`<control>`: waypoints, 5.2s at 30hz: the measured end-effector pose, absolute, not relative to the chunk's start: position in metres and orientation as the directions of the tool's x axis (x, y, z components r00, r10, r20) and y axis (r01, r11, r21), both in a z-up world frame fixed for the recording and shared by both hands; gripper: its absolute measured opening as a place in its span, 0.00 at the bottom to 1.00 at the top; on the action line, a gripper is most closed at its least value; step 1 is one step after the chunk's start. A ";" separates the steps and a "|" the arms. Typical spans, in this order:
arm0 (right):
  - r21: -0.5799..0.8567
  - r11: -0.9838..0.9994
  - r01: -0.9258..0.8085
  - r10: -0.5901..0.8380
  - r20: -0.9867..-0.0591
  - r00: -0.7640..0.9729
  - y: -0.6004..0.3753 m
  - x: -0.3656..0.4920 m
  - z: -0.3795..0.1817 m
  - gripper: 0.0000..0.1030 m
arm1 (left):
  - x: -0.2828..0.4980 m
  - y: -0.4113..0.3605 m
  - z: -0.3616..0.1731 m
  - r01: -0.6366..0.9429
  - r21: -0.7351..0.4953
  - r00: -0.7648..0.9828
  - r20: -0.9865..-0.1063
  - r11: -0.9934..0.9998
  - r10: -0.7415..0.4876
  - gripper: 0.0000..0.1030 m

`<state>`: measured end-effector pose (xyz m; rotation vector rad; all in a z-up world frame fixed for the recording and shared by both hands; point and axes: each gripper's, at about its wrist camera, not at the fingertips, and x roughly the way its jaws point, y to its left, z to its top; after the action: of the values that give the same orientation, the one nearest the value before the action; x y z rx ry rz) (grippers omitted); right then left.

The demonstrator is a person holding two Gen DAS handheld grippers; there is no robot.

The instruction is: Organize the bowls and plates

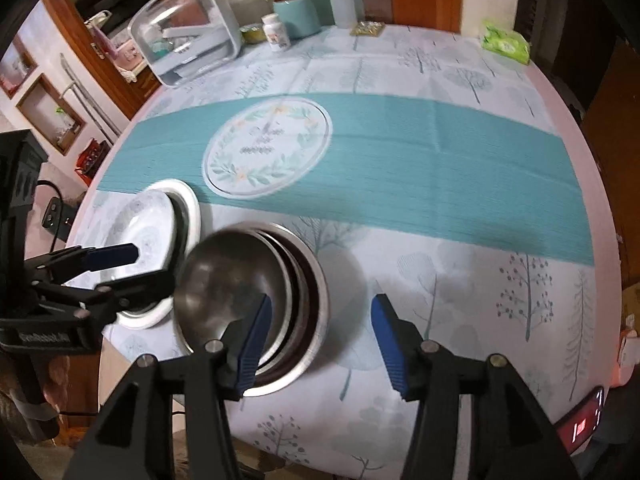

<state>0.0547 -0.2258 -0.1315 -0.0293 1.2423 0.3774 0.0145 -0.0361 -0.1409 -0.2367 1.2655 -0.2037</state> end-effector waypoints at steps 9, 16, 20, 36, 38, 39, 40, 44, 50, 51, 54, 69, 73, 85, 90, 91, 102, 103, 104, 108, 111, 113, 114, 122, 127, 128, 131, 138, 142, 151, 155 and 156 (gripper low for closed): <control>0.236 0.941 -0.241 0.283 -0.941 0.184 -0.233 0.058 -0.160 0.51 | 0.016 -0.032 -0.173 -0.026 -0.333 0.225 -0.920 0.942 -0.319 0.83; 0.280 0.936 -0.212 0.320 -0.929 0.185 -0.240 0.060 -0.160 0.51 | 0.019 -0.024 -0.186 -0.076 -0.374 0.193 -0.915 0.924 -0.355 0.83; 0.308 0.930 -0.202 0.345 -0.920 0.187 -0.242 0.062 -0.158 0.51 | 0.021 -0.023 -0.190 -0.082 -0.388 0.182 -0.912 0.918 -0.369 0.83; 0.390 0.896 -0.211 0.411 -0.910 0.061 -0.223 0.066 -0.183 0.51 | 0.023 -0.027 -0.210 -0.089 -0.436 0.100 -0.898 0.896 -0.427 0.64; 0.397 0.895 -0.205 0.414 -0.909 0.050 -0.221 0.067 -0.185 0.51 | 0.024 -0.027 -0.215 -0.098 -0.453 0.084 -0.891 0.886 -0.447 0.52; 0.399 0.894 -0.203 0.416 -0.908 0.048 -0.221 0.066 -0.186 0.48 | 0.024 -0.028 -0.216 -0.102 -0.458 0.079 -0.889 0.883 -0.452 0.46; 0.402 0.892 -0.205 0.419 -0.907 0.043 -0.220 0.066 -0.186 0.45 | 0.024 -0.028 -0.218 -0.107 -0.462 0.072 -0.887 0.880 -0.456 0.42; 0.389 0.897 -0.211 0.406 -0.913 0.042 -0.218 0.064 -0.186 0.36 | 0.025 -0.028 -0.221 -0.120 -0.456 0.075 -0.890 0.882 -0.450 0.39; 0.367 0.907 -0.208 0.383 -0.923 0.040 -0.219 0.061 -0.184 0.31 | 0.020 -0.027 -0.218 -0.130 -0.451 0.071 -0.893 0.883 -0.445 0.38; 0.364 0.908 -0.209 0.380 -0.924 0.044 -0.220 0.060 -0.182 0.31 | 0.018 -0.031 -0.217 -0.128 -0.447 0.072 -0.894 0.885 -0.441 0.38; 0.359 0.908 -0.215 0.379 -0.924 0.058 -0.221 0.059 -0.176 0.31 | 0.019 -0.035 -0.209 -0.118 -0.439 0.081 -0.898 0.891 -0.431 0.38; 0.369 0.864 -0.342 0.430 -0.895 0.119 -0.199 0.039 -0.120 0.31 | -0.017 -0.021 -0.131 -0.097 -0.336 0.230 -0.923 0.937 -0.307 0.38; 0.357 0.862 -0.359 0.428 -0.892 0.142 -0.185 0.037 -0.108 0.31 | -0.022 -0.002 -0.120 -0.088 -0.330 0.252 -0.920 0.940 -0.299 0.38; 0.340 0.892 -0.296 0.401 -0.899 0.177 -0.106 0.041 -0.098 0.31 | -0.003 0.081 -0.109 0.021 -0.309 0.258 -0.917 0.951 -0.304 0.39; 0.310 0.914 -0.260 0.359 -0.918 0.166 -0.068 0.040 -0.107 0.31 | 0.009 0.119 -0.126 0.064 -0.325 0.214 -0.919 0.944 -0.331 0.39; 0.311 0.919 -0.242 0.354 -0.921 0.162 -0.063 0.040 -0.110 0.31 | 0.011 0.125 -0.131 0.073 -0.331 0.200 -0.919 0.941 -0.339 0.39; 0.285 0.952 -0.111 0.297 -0.948 0.115 -0.016 0.034 -0.146 0.31 | 0.022 0.171 -0.168 0.154 -0.342 0.093 -0.929 0.927 -0.358 0.39; 0.279 0.954 -0.106 0.290 -0.950 0.111 -0.013 0.034 -0.148 0.31 | 0.024 0.174 -0.171 0.157 -0.343 0.088 -0.929 0.926 -0.359 0.39; 0.274 0.956 -0.102 0.284 -0.953 0.108 -0.010 0.035 -0.149 0.31 | 0.025 0.175 -0.173 0.157 -0.342 0.081 -0.931 0.927 -0.357 0.39; 0.264 0.960 -0.093 0.273 -0.957 0.098 -0.001 0.041 -0.155 0.31 | 0.027 0.182 -0.177 0.151 -0.350 0.064 -0.930 0.925 -0.362 0.39; 0.260 0.961 -0.093 0.268 -0.959 0.088 0.003 0.045 -0.159 0.31 | 0.027 0.190 -0.181 0.135 -0.358 0.052 -0.929 0.924 -0.368 0.40; 0.257 0.961 -0.097 0.266 -0.961 0.082 0.004 0.046 -0.161 0.31 | 0.029 0.192 -0.185 0.124 -0.364 0.045 -0.927 0.923 -0.372 0.41; 0.258 0.961 -0.096 0.266 -0.961 0.077 0.004 0.046 -0.163 0.31 | 0.028 0.193 -0.186 0.119 -0.366 0.042 -0.927 0.923 -0.373 0.41; 0.259 0.959 -0.115 0.269 -0.960 0.084 0.001 0.051 -0.164 0.31 | 0.032 0.191 -0.189 0.100 -0.360 0.050 -0.929 0.927 -0.367 0.42; 0.252 0.959 -0.131 0.265 -0.960 0.089 0.001 0.052 -0.163 0.31 | 0.031 0.188 -0.187 0.100 -0.345 0.060 -0.934 0.933 -0.351 0.43; 0.251 0.959 -0.135 0.264 -0.960 0.091 0.001 0.052 -0.163 0.31 | 0.030 0.188 -0.187 0.100 -0.341 0.058 -0.936 0.935 -0.348 0.44; 0.245 0.958 -0.148 0.261 -0.961 0.097 0.001 0.052 -0.161 0.31 | 0.030 0.185 -0.185 0.103 -0.317 0.070 -0.943 0.943 -0.324 0.46; 0.229 0.957 -0.176 0.255 -0.956 0.144 0.001 0.050 -0.151 0.33 | 0.028 0.186 -0.161 0.143 -0.243 0.159 -0.951 0.959 -0.265 0.56; 0.249 0.953 -0.174 0.277 -0.948 0.159 -0.002 0.048 -0.145 0.33 | 0.027 0.190 -0.148 0.136 -0.231 0.190 -0.948 0.964 -0.254 0.59; 0.258 0.946 -0.197 0.297 -0.932 0.208 -0.004 0.038 -0.128 0.33 | 0.019 0.199 -0.125 0.109 -0.246 0.237 -0.934 0.963 -0.266 0.69; 0.251 0.948 -0.196 0.293 -0.929 0.227 -0.005 0.033 -0.121 0.33 | 0.014 0.194 -0.118 0.115 -0.242 0.257 -0.930 0.964 -0.264 0.74; 0.251 0.948 -0.196 0.294 -0.927 0.232 -0.006 0.031 -0.119 0.33 | 0.013 0.192 -0.116 0.117 -0.243 0.263 -0.928 0.963 -0.266 0.74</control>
<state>0.0313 -0.0064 -0.1186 0.0879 1.2935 0.3376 0.0133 0.1919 -0.1161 -0.1346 1.2800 -0.2599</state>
